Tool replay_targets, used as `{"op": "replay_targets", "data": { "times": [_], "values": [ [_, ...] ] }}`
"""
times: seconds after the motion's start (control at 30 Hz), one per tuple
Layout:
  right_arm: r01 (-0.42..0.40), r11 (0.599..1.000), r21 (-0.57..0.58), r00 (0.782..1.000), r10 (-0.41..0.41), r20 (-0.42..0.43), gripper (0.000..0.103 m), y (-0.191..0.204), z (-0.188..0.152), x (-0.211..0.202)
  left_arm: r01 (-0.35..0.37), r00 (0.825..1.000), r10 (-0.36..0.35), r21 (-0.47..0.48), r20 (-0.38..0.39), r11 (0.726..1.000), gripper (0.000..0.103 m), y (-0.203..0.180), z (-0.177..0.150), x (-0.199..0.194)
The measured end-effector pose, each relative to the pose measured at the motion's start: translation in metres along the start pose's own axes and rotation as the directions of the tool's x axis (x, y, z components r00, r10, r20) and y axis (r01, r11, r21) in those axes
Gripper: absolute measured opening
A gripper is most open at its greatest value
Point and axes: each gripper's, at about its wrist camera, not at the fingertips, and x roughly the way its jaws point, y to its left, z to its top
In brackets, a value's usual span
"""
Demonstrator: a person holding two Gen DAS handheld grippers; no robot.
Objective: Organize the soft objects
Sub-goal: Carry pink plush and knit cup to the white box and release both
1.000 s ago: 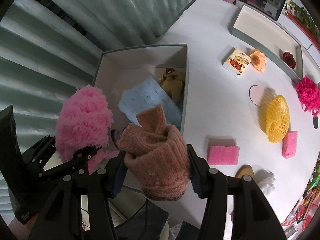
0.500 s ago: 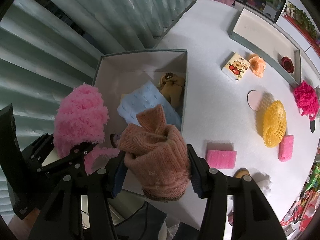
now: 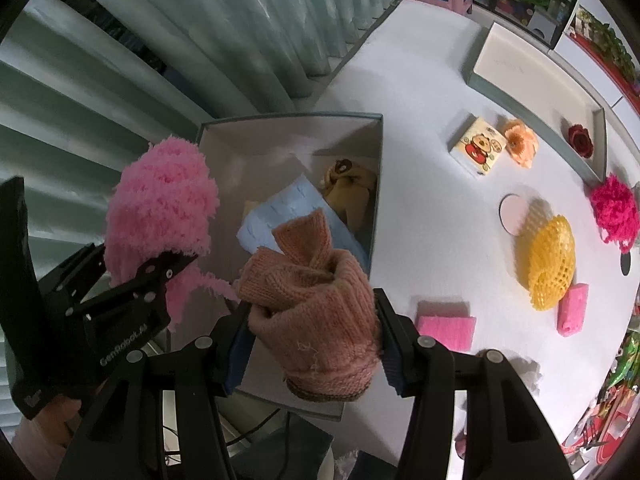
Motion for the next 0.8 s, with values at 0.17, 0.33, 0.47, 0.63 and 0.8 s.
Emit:
{"op": "replay_targets", "data": {
  "times": [0.17,0.33,0.47,0.63,0.8],
  "values": [
    [-0.005,1.000,-0.003,1.000,0.005,0.002,0.058,0.005,0.008,0.004,-0.016,1.000,0.016,0.020,0.008,1.000,0.053,-0.003,0.017,0.006],
    [-0.005,1.000,-0.008,1.000,0.005,-0.012,0.058,0.009,0.010,0.012,-0.020,1.000,0.020,0.021,0.002,1.000,0.053,-0.005,0.029,0.013],
    [-0.006,1.000,-0.010,1.000,0.006,-0.025,0.058,0.009,0.008,0.016,-0.024,1.000,0.024,0.035,-0.008,0.999,0.053,-0.007,0.033,0.020],
    [-0.004,1.000,-0.001,0.999,0.004,-0.037,0.058,0.006,0.008,0.022,-0.028,0.999,0.029,0.045,-0.024,0.999,0.053,-0.008,0.033,0.028],
    [0.002,1.000,0.004,0.999,-0.002,-0.048,0.058,0.005,0.008,0.026,-0.030,0.998,0.033,0.044,-0.049,0.999,0.053,-0.008,0.033,0.038]
  ]
}}
